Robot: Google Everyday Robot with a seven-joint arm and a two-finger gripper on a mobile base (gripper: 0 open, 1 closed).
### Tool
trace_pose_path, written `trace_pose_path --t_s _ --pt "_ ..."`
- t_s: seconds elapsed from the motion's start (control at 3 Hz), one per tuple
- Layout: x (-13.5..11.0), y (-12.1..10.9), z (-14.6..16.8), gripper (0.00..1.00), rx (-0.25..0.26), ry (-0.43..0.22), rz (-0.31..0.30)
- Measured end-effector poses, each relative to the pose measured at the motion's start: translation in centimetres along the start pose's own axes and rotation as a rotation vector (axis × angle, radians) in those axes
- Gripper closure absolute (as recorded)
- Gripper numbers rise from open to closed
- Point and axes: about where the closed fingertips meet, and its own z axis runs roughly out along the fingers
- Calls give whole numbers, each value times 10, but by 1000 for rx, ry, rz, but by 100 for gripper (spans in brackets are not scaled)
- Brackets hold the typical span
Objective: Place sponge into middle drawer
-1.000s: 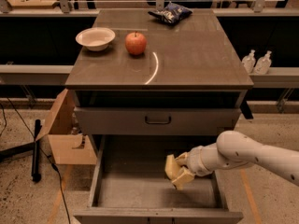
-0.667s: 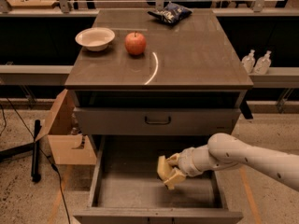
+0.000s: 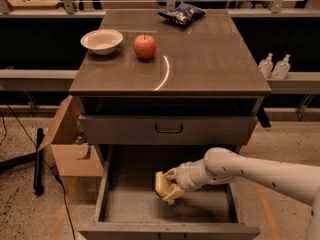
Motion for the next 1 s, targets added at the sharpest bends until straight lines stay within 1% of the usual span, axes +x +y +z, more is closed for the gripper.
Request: trace_pose_path --t_s 0.33,0.67,1.0 --pt "2 2 20 59 -7 15 -31" --pt "6 2 31 36 -3 48 -47" --pt "9 1 35 12 7 68 -46"
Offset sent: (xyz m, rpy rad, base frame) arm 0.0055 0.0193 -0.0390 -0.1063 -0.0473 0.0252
